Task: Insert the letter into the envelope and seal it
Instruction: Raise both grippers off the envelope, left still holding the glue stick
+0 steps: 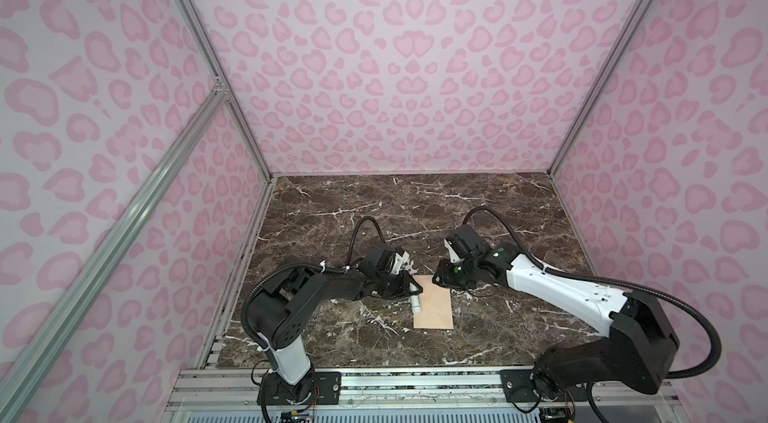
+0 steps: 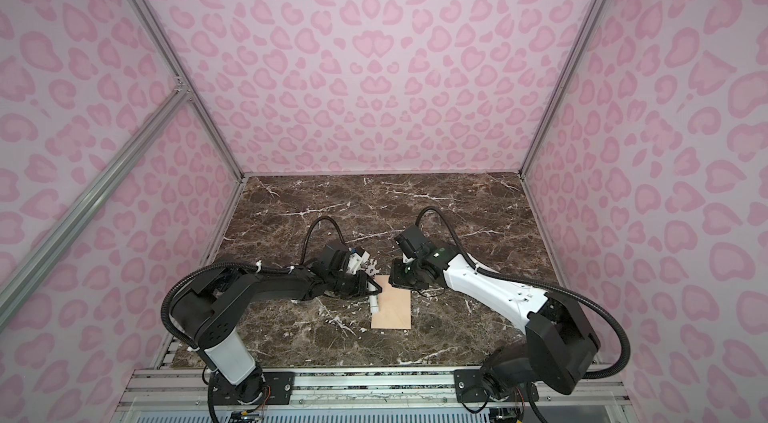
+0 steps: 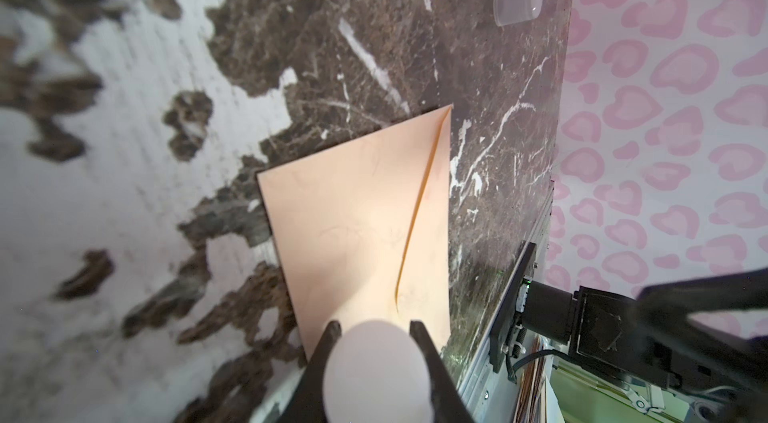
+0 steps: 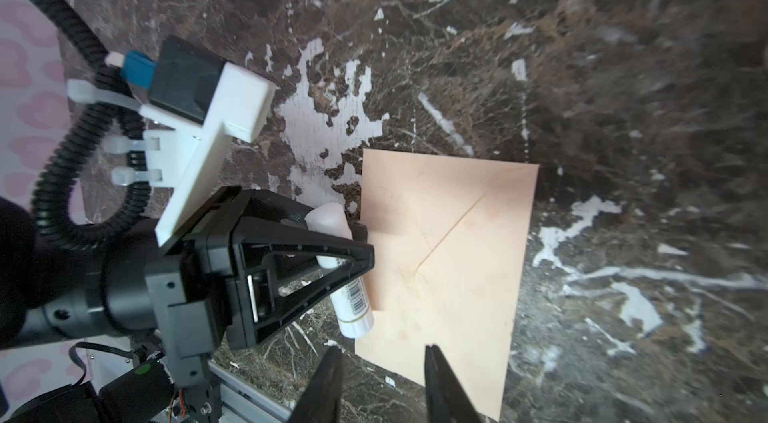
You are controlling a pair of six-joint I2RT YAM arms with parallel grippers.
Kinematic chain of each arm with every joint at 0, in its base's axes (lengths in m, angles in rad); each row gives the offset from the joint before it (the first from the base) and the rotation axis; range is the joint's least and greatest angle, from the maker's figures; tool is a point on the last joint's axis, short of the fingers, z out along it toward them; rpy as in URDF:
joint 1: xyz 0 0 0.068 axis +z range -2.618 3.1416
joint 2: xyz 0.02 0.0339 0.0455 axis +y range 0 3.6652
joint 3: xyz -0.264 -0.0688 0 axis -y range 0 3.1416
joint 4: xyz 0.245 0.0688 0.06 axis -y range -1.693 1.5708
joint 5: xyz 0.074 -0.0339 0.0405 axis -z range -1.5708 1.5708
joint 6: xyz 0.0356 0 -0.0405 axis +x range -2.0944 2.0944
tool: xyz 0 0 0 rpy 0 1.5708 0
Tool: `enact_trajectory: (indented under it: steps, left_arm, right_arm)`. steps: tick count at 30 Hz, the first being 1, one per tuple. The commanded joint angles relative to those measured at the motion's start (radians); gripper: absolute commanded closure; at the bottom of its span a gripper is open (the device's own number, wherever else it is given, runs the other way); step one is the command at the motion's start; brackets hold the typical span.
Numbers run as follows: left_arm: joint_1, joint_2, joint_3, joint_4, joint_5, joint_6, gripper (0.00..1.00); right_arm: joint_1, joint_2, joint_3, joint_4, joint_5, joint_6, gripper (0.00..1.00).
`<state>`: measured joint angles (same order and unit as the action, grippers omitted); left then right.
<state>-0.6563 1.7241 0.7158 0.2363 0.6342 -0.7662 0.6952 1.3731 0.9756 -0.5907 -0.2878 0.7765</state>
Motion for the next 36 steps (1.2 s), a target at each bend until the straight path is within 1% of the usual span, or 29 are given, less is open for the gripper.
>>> enact_trajectory:
  steps: [1, 7, 9, 12, 17, 20, 22, 25, 30, 34, 36]
  left_arm:
    - [-0.002, -0.047, 0.03, -0.04, -0.009, 0.03, 0.96]
    - [-0.008, -0.148, 0.094, -0.179, -0.018, 0.063, 0.94]
    - [-0.009, -0.193, 0.117, -0.232, -0.04, 0.083, 0.93]
    - [-0.008, -0.261, 0.163, -0.306, -0.073, 0.115, 0.92]
    - [-0.008, -0.382, 0.241, -0.377, -0.148, 0.167, 0.89]
    - [-0.008, -0.458, 0.256, -0.369, -0.217, 0.196, 0.86]
    - [-0.009, -0.503, 0.249, -0.343, -0.258, 0.213, 0.85]
    - [-0.009, -0.568, 0.216, -0.266, -0.284, 0.23, 0.84]
    - [-0.01, -0.627, 0.163, -0.163, -0.259, 0.249, 0.84]
    - [-0.024, -0.638, 0.14, -0.124, -0.235, 0.263, 0.83]
    - [-0.034, -0.642, 0.129, -0.107, -0.225, 0.268, 0.82]
  right_arm:
    - [-0.034, -0.075, -0.029, -0.022, 0.023, -0.043, 0.64]
    - [-0.09, -0.229, -0.109, 0.054, 0.022, -0.076, 0.64]
    - [-0.092, -0.289, -0.142, 0.103, 0.03, -0.087, 0.65]
    - [-0.091, -0.404, -0.225, 0.226, 0.054, -0.106, 0.65]
    - [-0.088, -0.646, -0.455, 0.592, 0.044, -0.184, 0.66]
    - [-0.08, -0.786, -0.599, 0.826, 0.016, -0.23, 0.63]
    - [-0.069, -0.84, -0.662, 0.922, 0.01, -0.249, 0.62]
    - [-0.028, -0.862, -0.699, 0.974, -0.012, -0.308, 0.6]
    - [0.093, -0.822, -0.705, 1.008, -0.008, -0.427, 0.51]
    - [0.132, -0.724, -0.687, 1.063, -0.051, -0.443, 0.47]
    - [0.141, -0.673, -0.661, 1.062, -0.066, -0.445, 0.45]
